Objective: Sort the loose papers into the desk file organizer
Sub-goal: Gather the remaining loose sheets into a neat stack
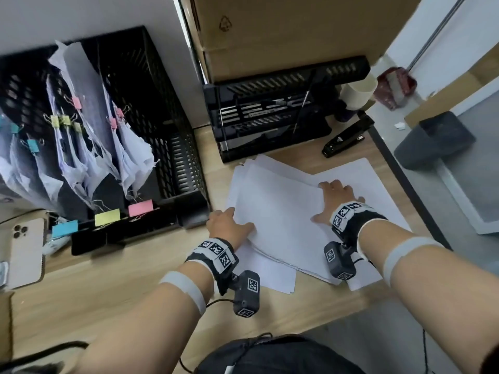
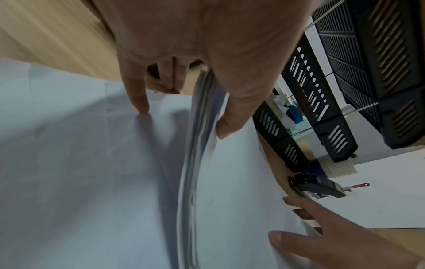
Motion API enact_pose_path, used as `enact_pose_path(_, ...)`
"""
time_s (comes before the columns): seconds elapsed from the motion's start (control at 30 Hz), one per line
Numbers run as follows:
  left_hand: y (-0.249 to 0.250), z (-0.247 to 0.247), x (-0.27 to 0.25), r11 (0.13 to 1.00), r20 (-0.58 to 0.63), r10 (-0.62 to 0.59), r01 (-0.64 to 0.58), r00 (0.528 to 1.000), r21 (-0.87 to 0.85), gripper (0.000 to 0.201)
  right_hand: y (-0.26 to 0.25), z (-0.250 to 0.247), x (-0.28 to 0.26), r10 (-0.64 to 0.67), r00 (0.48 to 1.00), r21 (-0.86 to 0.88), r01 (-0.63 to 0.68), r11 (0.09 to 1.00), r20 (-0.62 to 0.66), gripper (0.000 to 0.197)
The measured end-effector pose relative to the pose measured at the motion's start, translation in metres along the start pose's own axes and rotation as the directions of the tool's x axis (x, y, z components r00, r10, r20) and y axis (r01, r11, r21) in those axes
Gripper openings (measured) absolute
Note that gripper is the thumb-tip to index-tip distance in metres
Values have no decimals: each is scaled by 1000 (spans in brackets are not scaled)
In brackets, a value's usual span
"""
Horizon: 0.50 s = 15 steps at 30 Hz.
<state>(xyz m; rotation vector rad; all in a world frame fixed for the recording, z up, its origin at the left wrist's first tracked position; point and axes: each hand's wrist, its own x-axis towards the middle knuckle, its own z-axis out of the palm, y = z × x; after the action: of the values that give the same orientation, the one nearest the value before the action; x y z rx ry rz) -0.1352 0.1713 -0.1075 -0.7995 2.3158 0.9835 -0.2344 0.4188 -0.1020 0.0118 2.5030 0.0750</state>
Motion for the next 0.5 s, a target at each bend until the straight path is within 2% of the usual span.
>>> enact_pose_path(0.07, -5, 2, 9, 998, 6, -7, 7, 1000, -57, 68, 0, -2, 4, -24, 1000, -88, 24, 996, 1, 98)
enact_pose_path(0.13, -11, 5, 19, 995, 16, -22, 23, 1000, -98, 62, -1, -2, 7, -33, 999, -132, 33, 991, -3, 103)
enact_pose_path(0.23, -10, 6, 20, 992, 38, -19, 24, 999, -123, 39, -1, -1, 11, -13, 1000, -146, 15, 989, 18, 101)
enact_pose_path(0.3, -12, 7, 22, 989, 36, 0, 6, 999, -147, 34, 0, -2, 12, -38, 999, -137, 43, 990, 35, 94)
enact_pose_path(0.37, -17, 9, 26, 988, 45, 8, -1, 999, -157, 37, 3, -5, 13, -81, 994, -50, 84, 995, 68, 82)
enact_pose_path(0.43, -11, 3, 16, 987, 41, 34, -27, 999, -157, 38, 9, -4, 14, -107, 987, 113, 94, 989, 119, 71)
enact_pose_path(0.5, 0, -5, 2, 979, 28, 82, -75, 996, -191, 38, 15, -3, 12, -155, 977, 241, 117, 963, 145, 71)
